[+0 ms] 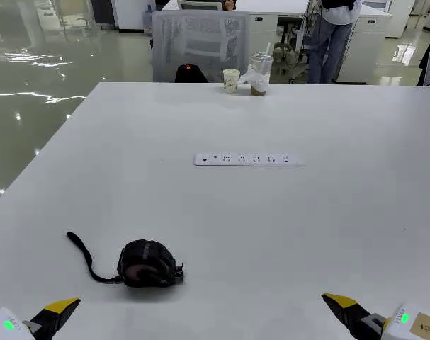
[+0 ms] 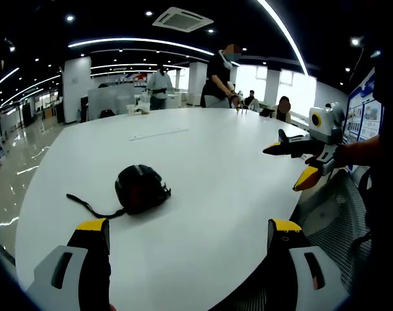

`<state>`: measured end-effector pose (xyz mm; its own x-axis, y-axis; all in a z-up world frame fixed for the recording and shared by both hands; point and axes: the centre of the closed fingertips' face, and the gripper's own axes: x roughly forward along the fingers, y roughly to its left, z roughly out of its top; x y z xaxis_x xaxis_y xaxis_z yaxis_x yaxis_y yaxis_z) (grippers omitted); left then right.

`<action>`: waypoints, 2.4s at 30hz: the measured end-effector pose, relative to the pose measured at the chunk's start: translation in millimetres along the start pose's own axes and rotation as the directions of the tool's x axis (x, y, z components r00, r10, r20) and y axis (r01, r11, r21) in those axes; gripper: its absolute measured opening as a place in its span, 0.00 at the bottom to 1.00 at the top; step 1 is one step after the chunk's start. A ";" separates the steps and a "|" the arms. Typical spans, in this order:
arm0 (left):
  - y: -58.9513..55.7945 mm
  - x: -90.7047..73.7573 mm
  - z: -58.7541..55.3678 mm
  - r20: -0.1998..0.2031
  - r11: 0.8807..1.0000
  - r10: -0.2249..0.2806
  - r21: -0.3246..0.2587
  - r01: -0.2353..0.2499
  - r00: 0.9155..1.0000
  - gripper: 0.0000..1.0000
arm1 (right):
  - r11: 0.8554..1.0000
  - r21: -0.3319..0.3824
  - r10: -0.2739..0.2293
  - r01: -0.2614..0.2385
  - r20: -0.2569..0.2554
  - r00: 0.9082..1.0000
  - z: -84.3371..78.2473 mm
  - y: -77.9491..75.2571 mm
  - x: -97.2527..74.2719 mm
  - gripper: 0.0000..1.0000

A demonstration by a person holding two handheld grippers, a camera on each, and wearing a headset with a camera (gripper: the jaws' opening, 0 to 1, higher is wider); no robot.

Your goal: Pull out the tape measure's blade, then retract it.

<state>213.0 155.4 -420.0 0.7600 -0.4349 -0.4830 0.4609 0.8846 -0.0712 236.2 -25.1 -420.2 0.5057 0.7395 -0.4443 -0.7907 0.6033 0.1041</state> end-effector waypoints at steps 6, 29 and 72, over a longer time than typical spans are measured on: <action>1.1 1.0 -0.1 -0.003 1.000 -0.002 0.001 0.002 1.000 0.99 | 1.000 0.006 0.003 -0.003 0.006 1.000 1.5 -2.4 0.8 0.99; 18.2 12.1 6.0 -0.030 0.999 -0.015 0.041 0.016 0.999 0.99 | 0.998 -0.029 0.048 -0.048 -0.022 0.999 2.2 -13.1 13.5 0.99; 52.2 50.1 13.2 -0.129 0.980 -0.103 0.155 0.123 0.986 0.98 | 0.944 -0.195 0.243 -0.268 -0.142 0.960 1.4 -33.4 69.4 0.95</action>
<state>281.2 177.5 -436.4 0.6431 -0.4985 -0.5813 0.6160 0.7878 0.0059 298.2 6.5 -453.3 0.2440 0.8136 -0.5278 -0.9488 0.3129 0.0436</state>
